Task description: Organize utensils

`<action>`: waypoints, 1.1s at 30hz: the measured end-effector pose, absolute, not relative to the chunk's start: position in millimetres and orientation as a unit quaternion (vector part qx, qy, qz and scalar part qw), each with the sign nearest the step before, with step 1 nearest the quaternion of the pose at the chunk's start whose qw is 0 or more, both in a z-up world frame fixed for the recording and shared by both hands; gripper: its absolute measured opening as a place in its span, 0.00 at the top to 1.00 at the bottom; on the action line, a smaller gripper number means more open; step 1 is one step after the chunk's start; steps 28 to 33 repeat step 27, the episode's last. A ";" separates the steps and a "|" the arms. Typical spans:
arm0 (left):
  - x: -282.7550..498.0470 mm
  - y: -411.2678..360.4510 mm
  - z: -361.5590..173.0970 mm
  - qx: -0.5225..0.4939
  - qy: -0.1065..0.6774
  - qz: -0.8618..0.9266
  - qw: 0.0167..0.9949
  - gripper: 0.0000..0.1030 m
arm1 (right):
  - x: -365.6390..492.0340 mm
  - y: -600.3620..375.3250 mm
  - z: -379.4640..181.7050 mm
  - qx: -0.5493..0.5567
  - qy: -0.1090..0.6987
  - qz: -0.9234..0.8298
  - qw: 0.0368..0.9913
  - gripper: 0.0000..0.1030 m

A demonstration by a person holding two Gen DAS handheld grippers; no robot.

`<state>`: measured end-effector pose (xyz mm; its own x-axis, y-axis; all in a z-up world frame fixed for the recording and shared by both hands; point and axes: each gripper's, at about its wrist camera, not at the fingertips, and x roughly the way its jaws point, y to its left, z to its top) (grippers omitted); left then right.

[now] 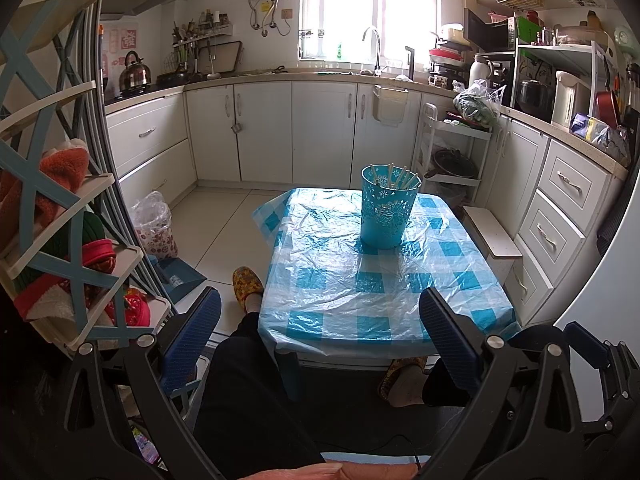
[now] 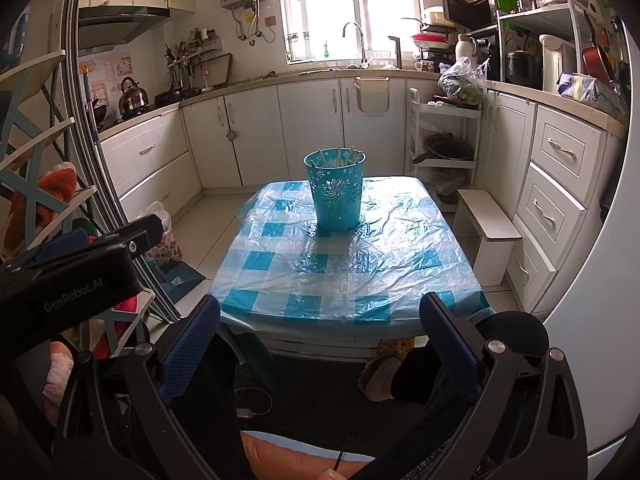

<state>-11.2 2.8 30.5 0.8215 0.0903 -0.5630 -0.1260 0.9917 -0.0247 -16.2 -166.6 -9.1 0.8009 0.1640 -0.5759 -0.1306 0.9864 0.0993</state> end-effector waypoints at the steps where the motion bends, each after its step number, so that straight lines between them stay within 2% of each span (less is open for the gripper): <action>1: -11.2 2.4 30.1 -0.030 0.293 0.057 0.954 0.07 | -15.9 -166.3 -8.9 0.027 0.306 0.077 0.949 0.07; 15: -19.0 2.7 33.5 -0.033 0.271 0.063 0.960 0.07 | -16.2 -164.8 -8.5 0.027 0.305 0.076 0.949 0.07; 23: 26.2 3.9 8.9 -0.034 0.326 0.054 0.943 0.07 | 0.7 -159.7 -23.7 -0.020 0.290 0.058 0.955 0.07; 27: 49.2 8.0 0.4 -0.035 0.325 0.071 0.942 0.07 | 30.8 -161.6 -41.6 -0.048 0.304 0.043 0.951 0.07; 33: 49.2 8.0 0.4 -0.035 0.325 0.071 0.942 0.07 | 30.8 -161.6 -41.6 -0.048 0.304 0.043 0.951 0.07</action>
